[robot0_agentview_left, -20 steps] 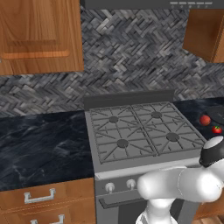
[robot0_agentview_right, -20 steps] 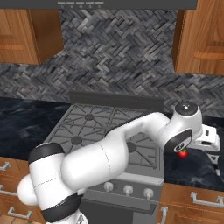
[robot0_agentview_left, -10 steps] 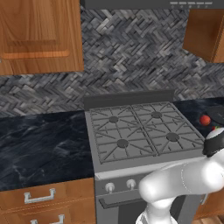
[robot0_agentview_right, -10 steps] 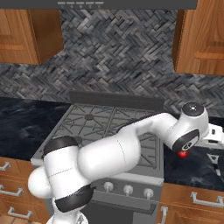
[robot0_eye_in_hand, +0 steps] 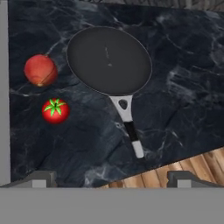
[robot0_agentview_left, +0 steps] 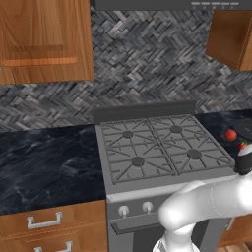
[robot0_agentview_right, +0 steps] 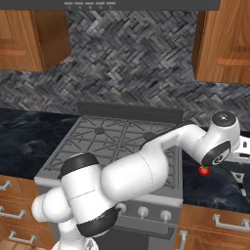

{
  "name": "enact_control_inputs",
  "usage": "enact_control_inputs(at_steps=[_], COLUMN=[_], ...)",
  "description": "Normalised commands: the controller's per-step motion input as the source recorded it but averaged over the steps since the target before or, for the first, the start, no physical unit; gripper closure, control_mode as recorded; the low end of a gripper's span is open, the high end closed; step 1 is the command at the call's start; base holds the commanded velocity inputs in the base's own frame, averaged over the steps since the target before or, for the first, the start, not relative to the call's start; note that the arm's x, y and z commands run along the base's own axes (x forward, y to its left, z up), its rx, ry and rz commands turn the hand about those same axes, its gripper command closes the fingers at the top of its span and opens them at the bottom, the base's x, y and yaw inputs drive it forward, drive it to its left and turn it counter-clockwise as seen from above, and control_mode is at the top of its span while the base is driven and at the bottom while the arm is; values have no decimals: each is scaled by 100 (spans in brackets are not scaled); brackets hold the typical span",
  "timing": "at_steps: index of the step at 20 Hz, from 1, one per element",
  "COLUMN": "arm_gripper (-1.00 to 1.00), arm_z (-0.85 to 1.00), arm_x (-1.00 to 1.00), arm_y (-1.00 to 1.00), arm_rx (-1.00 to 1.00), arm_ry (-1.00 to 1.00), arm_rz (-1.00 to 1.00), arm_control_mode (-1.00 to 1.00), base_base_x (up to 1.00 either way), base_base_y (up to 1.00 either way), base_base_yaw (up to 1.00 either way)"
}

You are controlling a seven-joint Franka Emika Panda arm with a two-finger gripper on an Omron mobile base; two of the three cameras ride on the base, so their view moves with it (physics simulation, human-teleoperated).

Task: Place the pan on the front right burner on the stove. Then place the tomato and the onion in the pan and turn on the front right burner.

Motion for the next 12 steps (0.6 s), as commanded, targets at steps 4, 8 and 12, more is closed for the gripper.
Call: enact_control_inputs(at_steps=[4, 8, 12], arm_gripper=[-100, -100, -100], arm_z=[-14, -15, -7], arm_x=[4, 0, 1], arm_y=[-35, -12, -6], arm_rx=[0, 0, 0], arm_ry=[0, 0, 0], arm_rz=[0, 0, 0], arm_control_mode=[-100, -100, -100], base_base_x=[0, 0, 0], base_base_y=[0, 0, 0], base_base_yaw=[0, 0, 0])
